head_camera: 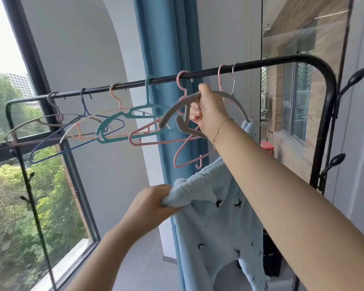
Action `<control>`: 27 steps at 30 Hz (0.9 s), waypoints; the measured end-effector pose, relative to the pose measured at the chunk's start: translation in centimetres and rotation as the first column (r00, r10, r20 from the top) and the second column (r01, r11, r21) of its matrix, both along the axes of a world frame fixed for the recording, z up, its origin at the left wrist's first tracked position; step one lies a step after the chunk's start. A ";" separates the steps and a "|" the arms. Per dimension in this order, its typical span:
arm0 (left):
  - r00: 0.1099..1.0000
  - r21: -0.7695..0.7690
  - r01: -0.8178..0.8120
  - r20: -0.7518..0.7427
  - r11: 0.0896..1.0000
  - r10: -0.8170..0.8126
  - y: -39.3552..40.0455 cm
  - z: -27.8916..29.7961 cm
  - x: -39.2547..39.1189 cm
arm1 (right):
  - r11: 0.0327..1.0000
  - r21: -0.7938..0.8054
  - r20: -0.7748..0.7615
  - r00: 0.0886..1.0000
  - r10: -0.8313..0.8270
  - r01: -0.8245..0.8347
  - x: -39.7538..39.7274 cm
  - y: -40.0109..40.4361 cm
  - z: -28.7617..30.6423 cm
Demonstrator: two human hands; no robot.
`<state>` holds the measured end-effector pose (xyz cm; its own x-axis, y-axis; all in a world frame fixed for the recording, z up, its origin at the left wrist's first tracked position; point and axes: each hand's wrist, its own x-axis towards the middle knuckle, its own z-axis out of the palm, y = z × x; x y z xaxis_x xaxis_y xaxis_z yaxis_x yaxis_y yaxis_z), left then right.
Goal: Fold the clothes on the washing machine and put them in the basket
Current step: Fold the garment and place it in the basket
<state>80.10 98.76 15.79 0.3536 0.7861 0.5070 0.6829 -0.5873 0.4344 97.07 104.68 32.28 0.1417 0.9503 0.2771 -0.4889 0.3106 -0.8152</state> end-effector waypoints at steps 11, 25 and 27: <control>0.480 -0.288 0.228 0.864 0.930 0.150 0.3 3.9 1.2 | 0.972 0.162 0.132 0.972 -0.194 0.172 -1.3 -4.4 -2.5; 0.003 -0.269 0.180 0.962 0.946 0.273 0.2 2.4 -1.9 | 0.935 0.189 0.395 0.848 -0.352 0.300 -4.4 -5.9 -19.5; -0.026 -0.281 0.180 0.957 0.943 0.290 -0.5 1.0 -3.0 | 0.938 0.165 0.335 0.877 -0.343 0.304 -4.9 -6.0 -20.0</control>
<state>77.07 98.28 16.84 -0.3660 0.9273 0.0788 -0.5509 -0.2841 0.7848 92.16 98.66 12.25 0.3100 0.8313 0.4614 -0.0319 0.4941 -0.8688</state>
